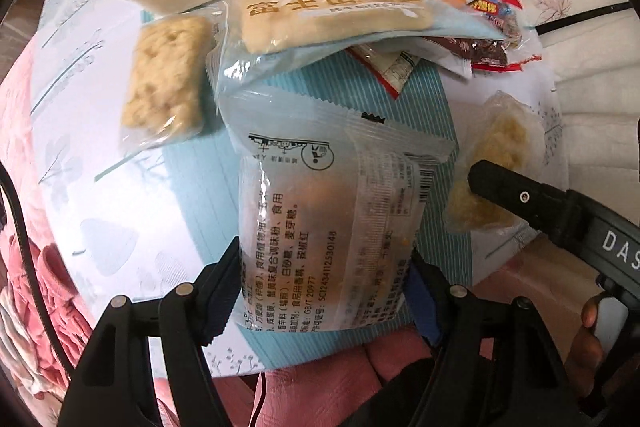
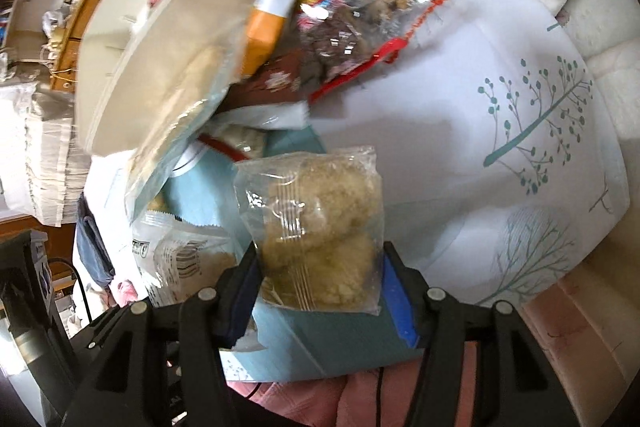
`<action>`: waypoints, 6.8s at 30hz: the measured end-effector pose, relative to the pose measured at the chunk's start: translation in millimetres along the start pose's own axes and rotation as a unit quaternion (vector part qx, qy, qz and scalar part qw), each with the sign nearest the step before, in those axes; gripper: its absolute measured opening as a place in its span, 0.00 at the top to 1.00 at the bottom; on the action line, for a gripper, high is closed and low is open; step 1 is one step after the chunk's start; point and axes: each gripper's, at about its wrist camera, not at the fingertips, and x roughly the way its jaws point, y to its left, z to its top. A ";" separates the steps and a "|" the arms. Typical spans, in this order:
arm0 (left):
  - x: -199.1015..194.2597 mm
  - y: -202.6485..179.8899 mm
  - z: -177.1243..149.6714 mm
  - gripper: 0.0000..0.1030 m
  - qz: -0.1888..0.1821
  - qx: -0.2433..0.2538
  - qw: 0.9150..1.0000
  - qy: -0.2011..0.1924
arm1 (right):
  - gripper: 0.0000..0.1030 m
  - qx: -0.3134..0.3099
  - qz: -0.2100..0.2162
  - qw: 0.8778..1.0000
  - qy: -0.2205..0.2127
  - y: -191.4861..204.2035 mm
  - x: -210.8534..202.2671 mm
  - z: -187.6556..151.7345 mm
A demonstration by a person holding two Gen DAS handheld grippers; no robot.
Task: Organize snacks
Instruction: 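Lift the cookie bag with the right tool while the left tool carries the bread bag toward the tray, then lower both bags into the white tray and open both tools, then reach the left tool to the clear oat-cluster bag while the right tool approaches the Fuji bread pack, then grasp and lift the oat-cluster bag with the left tool while the right tool lifts the Fuji bread pack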
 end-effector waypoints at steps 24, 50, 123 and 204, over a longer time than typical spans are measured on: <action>-98.4 43.4 -0.9 0.30 -0.024 -0.079 0.991 -0.106 | 0.44 -0.134 0.027 0.982 -0.133 61.3 -93.5 -2.4; -178.2 66.3 104.4 0.29 -0.029 -0.130 0.966 -0.224 | 0.44 -0.216 0.028 0.943 -0.252 89.2 -142.2 92.7; -117.6 124.2 -38.6 0.14 -0.054 -0.081 0.966 -0.240 | 0.22 0.011 0.161 0.974 -0.162 23.0 -74.4 -10.7; -34.1 128.6 -16.1 0.45 -0.005 -0.103 0.983 -0.152 | 0.85 0.090 0.279 0.952 -0.090 24.8 -8.9 7.5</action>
